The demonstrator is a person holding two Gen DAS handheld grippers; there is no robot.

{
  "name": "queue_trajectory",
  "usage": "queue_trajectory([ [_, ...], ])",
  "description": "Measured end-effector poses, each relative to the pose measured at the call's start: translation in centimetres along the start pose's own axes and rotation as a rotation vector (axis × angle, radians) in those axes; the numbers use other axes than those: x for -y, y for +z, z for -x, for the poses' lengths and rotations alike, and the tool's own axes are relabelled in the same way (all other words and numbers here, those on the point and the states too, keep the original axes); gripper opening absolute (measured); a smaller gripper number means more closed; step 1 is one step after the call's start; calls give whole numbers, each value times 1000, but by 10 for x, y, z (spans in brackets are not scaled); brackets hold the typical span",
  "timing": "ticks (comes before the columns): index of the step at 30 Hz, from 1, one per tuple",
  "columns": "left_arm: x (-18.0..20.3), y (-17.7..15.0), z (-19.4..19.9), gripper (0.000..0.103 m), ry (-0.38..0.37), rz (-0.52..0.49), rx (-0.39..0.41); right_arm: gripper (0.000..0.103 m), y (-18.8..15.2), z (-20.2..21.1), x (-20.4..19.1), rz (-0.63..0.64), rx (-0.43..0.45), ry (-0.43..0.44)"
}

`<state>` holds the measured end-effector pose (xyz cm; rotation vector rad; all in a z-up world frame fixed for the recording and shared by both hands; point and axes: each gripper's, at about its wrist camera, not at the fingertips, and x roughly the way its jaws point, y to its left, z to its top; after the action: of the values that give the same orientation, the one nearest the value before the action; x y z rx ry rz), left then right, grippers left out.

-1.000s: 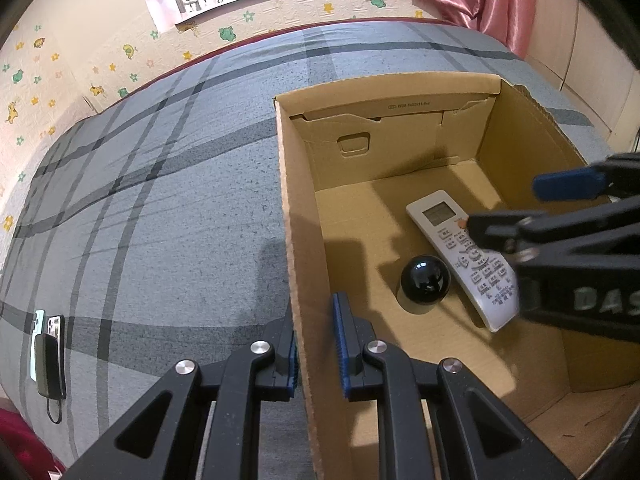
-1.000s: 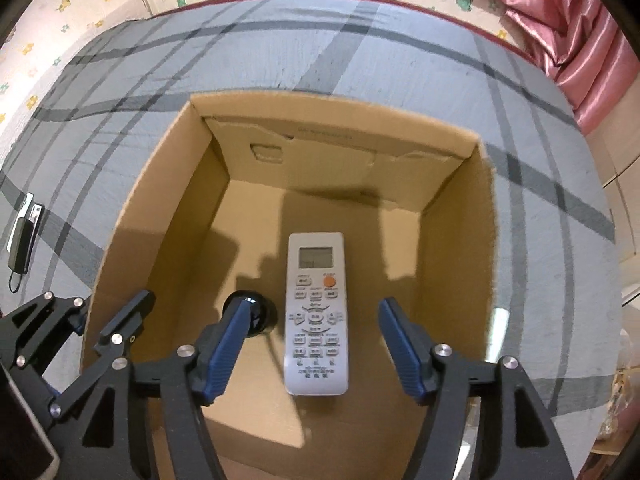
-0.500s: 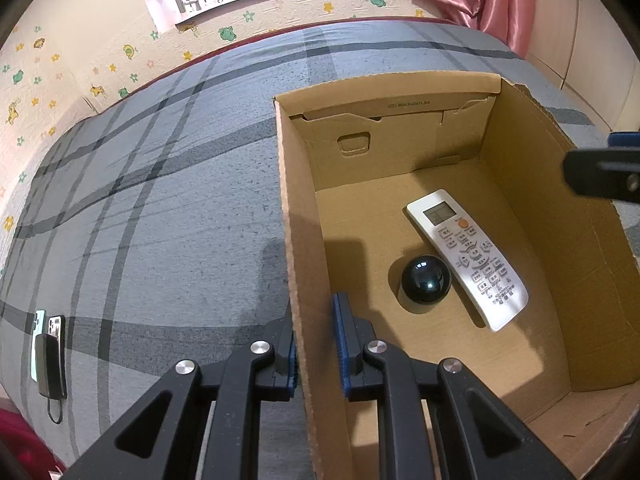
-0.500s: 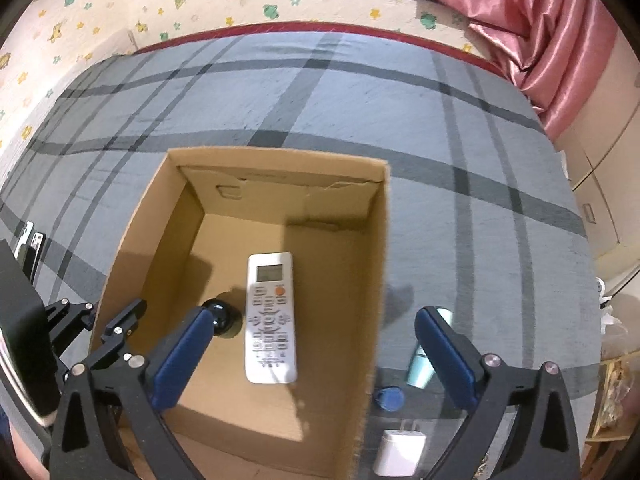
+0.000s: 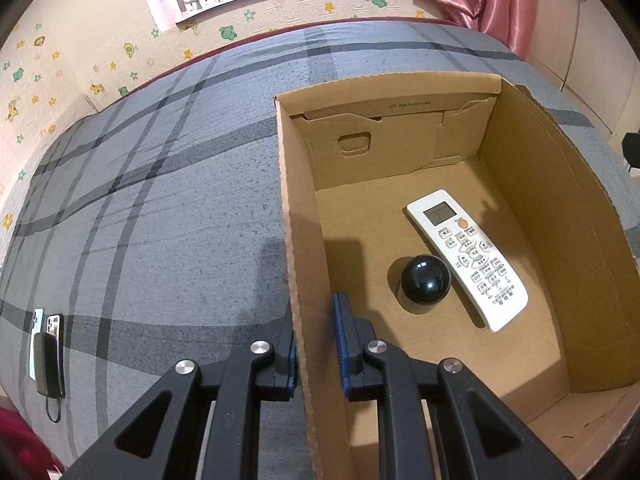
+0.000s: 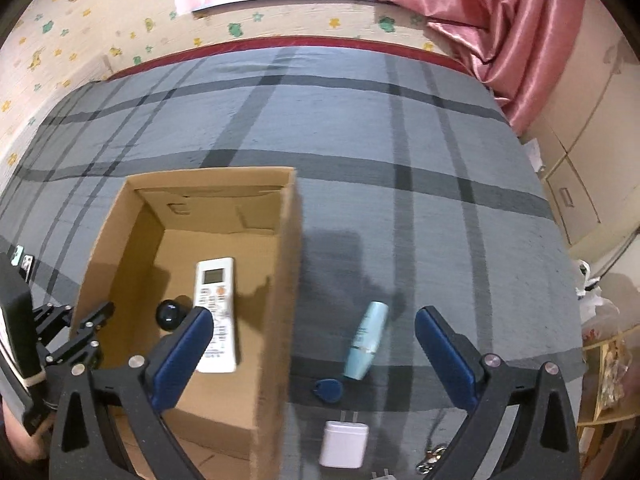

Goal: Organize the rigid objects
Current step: 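Move the right gripper to the light-blue bottle on the bed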

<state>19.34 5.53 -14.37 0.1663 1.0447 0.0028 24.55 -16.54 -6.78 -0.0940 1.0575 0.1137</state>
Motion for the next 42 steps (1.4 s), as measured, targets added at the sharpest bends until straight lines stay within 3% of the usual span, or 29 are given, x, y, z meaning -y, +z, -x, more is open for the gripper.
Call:
queue_trajectory([
  [17, 2, 0, 0, 16, 10, -11, 0, 103, -24, -15, 56, -79, 31, -38],
  [42, 2, 1, -1, 16, 18, -18, -14, 103, -43, -101, 82, -124, -68, -31],
])
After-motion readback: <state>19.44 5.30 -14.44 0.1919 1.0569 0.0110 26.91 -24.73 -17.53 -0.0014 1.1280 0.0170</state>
